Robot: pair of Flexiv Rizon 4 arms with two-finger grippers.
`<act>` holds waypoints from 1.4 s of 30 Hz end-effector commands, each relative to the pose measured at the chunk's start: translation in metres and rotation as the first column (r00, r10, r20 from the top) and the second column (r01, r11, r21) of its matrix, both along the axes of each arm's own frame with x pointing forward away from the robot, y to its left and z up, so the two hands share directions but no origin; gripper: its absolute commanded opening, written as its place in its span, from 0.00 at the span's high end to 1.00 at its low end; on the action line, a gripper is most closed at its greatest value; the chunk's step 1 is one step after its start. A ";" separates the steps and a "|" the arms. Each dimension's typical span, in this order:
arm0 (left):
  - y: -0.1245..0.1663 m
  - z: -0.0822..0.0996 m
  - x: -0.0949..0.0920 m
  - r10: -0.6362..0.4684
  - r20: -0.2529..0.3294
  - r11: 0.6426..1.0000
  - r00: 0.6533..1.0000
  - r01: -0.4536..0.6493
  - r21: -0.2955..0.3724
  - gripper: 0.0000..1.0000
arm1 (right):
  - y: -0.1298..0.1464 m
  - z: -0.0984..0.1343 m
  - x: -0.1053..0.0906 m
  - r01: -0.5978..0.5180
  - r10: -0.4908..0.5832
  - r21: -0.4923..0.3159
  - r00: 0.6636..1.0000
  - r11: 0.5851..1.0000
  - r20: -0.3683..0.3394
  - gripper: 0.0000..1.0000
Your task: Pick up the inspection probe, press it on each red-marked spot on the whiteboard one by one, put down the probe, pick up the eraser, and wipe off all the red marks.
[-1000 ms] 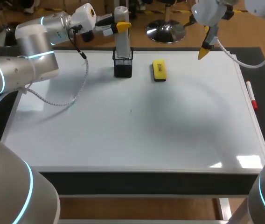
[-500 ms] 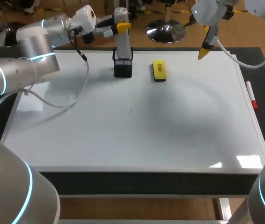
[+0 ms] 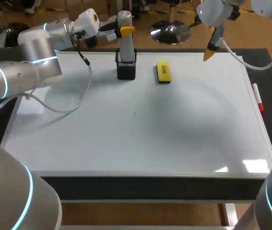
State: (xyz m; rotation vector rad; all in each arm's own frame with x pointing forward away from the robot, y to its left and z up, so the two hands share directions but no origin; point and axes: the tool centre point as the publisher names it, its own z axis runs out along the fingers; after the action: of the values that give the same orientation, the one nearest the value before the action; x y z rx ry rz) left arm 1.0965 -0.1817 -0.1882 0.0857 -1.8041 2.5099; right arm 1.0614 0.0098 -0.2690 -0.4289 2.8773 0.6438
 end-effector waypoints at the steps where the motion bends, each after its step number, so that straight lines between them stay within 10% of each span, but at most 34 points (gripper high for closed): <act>1: 0.000 -0.007 0.005 -0.009 -0.003 1.000 1.000 0.009 -0.005 1.00 | 0.000 0.001 0.000 -0.002 0.002 -0.004 1.000 1.000 -0.002 0.00; 42: -0.006 -0.067 0.021 -0.056 -0.020 0.998 0.998 0.057 0.005 1.00 | 0.000 0.001 0.000 -0.002 0.002 -0.004 1.000 1.000 -0.002 0.00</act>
State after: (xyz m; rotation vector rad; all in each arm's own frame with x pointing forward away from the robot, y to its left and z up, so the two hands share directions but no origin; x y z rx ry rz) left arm 1.1114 -0.1877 -0.2525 0.0858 -1.7962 2.4624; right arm 1.0614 0.0098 -0.2691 -0.4289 2.8771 0.6441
